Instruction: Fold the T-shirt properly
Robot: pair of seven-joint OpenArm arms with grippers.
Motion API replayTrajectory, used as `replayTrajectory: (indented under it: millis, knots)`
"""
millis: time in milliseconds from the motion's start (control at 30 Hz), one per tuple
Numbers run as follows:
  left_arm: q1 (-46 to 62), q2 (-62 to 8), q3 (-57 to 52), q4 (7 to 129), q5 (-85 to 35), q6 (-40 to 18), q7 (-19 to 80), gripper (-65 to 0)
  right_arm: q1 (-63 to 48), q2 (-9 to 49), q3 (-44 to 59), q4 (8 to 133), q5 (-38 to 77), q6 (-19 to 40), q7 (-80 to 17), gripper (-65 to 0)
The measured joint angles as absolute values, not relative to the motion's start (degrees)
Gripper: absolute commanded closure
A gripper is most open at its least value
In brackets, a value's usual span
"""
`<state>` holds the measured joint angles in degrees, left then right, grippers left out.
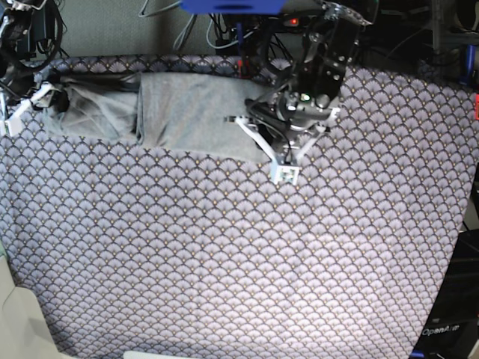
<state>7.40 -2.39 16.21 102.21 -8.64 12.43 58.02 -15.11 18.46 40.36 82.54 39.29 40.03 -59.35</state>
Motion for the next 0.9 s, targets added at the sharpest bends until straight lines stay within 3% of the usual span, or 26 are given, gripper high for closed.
replayTrajectory:
  millis: [167, 367, 567, 900]
  knots:
    - [7.2, -2.3, 15.4, 102.6, -8.7, 12.4, 58.1, 0.0, -15.1, 18.4, 40.4, 82.5, 39.3, 40.0, -59.4, -0.9]
    - [6.3, -2.2, 8.8, 108.4, -8.5, 12.5, 58.1, 0.0, -15.1, 19.7, 40.3, 83.4, 39.2, 40.0, -59.6, 0.0]
    - [6.9, -2.2, 4.3, 109.5, -8.4, 12.4, 58.5, 0.0, -15.3, 19.7, 40.3, 95.5, 39.5, 40.0, -60.4, 0.0]
    - [9.9, -5.1, 3.1, 109.5, -8.9, 12.2, 58.2, 0.0, -16.8, 14.7, 34.3, 110.0, 39.9, 40.0, -68.1, 0.0]
